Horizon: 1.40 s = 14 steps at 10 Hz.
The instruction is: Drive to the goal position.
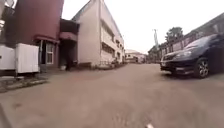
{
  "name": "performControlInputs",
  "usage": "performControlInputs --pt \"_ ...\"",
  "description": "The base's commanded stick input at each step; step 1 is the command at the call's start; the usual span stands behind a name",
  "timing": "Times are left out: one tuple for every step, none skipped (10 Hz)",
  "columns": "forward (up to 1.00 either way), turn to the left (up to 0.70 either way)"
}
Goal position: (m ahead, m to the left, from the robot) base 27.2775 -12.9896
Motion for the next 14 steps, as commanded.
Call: performControlInputs --pt "1.0 0.0" --pt "1.0 0.0" --pt "1.0 0.0" --pt "1.0 0.0" --pt "1.0 0.0" --pt "1.0 0.0" --pt "1.0 0.0" --pt "1.0 0.0" --pt "1.0 0.0" --pt "1.0 -0.11" --pt "1.0 -0.32" --pt "1.0 0.0" --pt "1.0 0.0" --pt "1.0 0.0"
